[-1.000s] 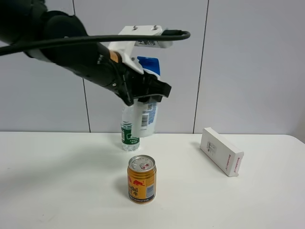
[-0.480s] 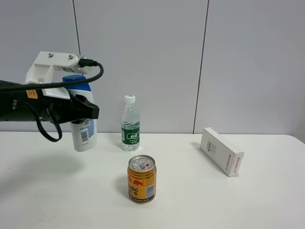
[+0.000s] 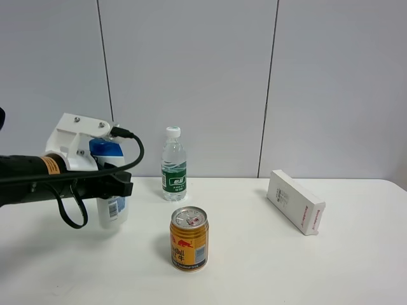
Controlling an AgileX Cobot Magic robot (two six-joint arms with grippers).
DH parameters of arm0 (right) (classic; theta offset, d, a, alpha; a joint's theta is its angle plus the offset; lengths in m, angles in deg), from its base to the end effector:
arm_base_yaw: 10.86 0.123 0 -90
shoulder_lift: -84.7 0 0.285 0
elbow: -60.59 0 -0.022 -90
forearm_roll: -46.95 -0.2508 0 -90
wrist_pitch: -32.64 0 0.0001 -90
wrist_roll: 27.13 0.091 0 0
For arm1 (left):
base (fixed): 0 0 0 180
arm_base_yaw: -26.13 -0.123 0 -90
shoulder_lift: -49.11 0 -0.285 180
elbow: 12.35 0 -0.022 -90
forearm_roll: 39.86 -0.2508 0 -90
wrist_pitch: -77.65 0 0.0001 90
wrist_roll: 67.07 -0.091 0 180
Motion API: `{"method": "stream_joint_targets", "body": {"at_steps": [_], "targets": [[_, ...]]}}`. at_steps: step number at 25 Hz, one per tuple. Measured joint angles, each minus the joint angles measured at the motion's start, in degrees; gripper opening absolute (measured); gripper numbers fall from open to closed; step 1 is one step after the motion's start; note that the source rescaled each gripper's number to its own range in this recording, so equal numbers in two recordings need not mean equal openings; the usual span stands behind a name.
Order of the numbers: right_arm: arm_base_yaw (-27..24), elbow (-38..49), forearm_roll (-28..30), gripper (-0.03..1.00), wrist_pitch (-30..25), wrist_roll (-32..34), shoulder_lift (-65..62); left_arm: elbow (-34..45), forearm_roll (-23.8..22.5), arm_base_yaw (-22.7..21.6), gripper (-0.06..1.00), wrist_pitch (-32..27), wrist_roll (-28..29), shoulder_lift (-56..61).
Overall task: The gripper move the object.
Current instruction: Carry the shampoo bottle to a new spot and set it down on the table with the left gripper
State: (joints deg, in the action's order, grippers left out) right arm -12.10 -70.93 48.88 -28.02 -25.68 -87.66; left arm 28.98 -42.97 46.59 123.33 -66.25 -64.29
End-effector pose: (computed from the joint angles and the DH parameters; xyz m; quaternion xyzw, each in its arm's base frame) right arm -0.0054 -0.0026 0.2779 0.0207 0.8513 -0.0159 0.5241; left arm 0.3042 -0.1173 0.1373 0.1652 0.7976 -0.1118 0.5693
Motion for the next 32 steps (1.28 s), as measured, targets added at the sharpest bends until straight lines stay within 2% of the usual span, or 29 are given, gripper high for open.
{"method": "stream_joint_targets", "body": {"at_steps": [6, 16, 22, 30, 31, 32], "targets": [[0.0, 0.0, 0.0, 1.00, 0.0, 0.0, 0.0, 0.0, 0.0, 0.0, 0.03, 6.5, 0.3, -5.4], [0.0, 0.0, 0.0, 1.00, 0.0, 0.0, 0.0, -0.1, 0.0, 0.0, 0.03, 14.3, 6.9, -10.9], [0.0, 0.0, 0.0, 1.00, 0.0, 0.0, 0.0, -0.3, -0.1, 0.0, 0.02, 16.7, 7.0, -12.3], [0.0, 0.0, 0.0, 1.00, 0.0, 0.0, 0.0, -0.3, -0.5, 0.0, 0.02, 16.5, 7.0, -12.3], [0.0, 0.0, 0.0, 1.00, 0.0, 0.0, 0.0, -0.3, -0.5, 0.0, 0.06, 16.4, 7.0, -12.3], [0.0, 0.0, 0.0, 1.00, 0.0, 0.0, 0.0, -0.3, -0.6, 0.0, 0.17, 15.7, 7.1, -12.3]]}}
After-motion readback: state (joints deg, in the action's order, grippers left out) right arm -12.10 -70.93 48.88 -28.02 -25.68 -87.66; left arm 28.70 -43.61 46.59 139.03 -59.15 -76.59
